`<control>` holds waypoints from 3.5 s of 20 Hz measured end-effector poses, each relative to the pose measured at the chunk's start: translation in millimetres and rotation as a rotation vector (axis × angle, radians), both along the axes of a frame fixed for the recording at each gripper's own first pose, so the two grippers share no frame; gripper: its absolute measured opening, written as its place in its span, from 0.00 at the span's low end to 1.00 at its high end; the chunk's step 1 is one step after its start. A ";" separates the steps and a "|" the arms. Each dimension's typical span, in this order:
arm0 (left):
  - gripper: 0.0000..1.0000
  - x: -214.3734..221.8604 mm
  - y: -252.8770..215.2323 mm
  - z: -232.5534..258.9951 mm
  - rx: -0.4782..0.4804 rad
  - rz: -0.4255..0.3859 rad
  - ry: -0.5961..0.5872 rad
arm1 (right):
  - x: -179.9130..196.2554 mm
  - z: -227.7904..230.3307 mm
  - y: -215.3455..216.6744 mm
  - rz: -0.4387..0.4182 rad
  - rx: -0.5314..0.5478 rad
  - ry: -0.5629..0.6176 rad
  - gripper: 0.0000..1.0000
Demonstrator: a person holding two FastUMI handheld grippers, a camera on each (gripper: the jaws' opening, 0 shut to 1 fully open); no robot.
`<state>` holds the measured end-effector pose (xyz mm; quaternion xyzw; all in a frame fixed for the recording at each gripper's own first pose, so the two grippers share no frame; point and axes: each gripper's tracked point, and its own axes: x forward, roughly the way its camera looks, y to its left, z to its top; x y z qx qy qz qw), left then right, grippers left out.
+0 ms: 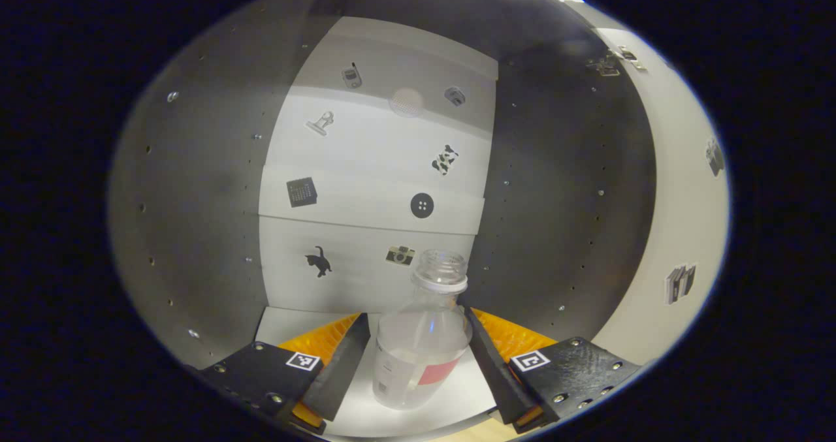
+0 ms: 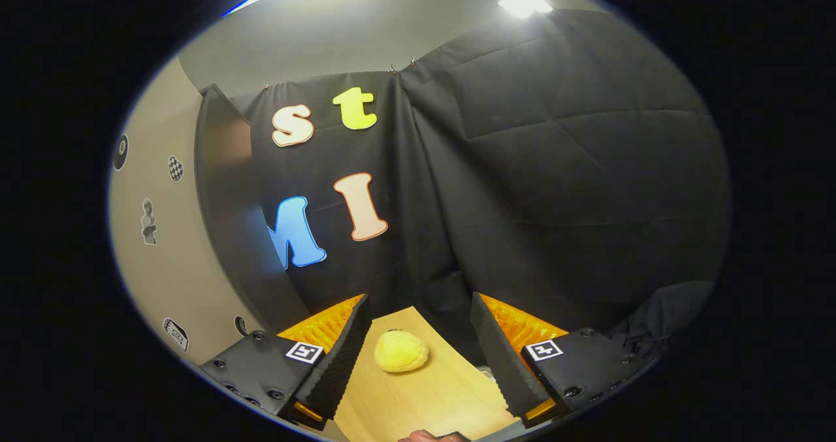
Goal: Open the cabinet door with the right hand, grasp the bottle in the cabinet with the left hand and place it on the coaster, then close the cabinet door with the right hand.
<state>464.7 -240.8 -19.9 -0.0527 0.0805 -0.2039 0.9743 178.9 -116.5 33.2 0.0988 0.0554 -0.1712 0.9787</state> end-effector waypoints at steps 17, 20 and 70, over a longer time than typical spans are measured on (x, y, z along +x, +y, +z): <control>0.74 -88.6 2.7 37.0 0.122 -0.022 -0.115 | 13.7 -5.6 18.4 0.108 0.007 -0.044 0.96; 0.74 -133.4 18.1 49.4 0.114 -0.007 -0.142 | -4.2 -8.2 31.8 0.129 0.003 -0.037 0.97; 0.71 -404.6 180.3 -342.4 0.179 0.232 0.030 | -79.1 -34.7 136.5 0.222 -0.102 0.086 0.96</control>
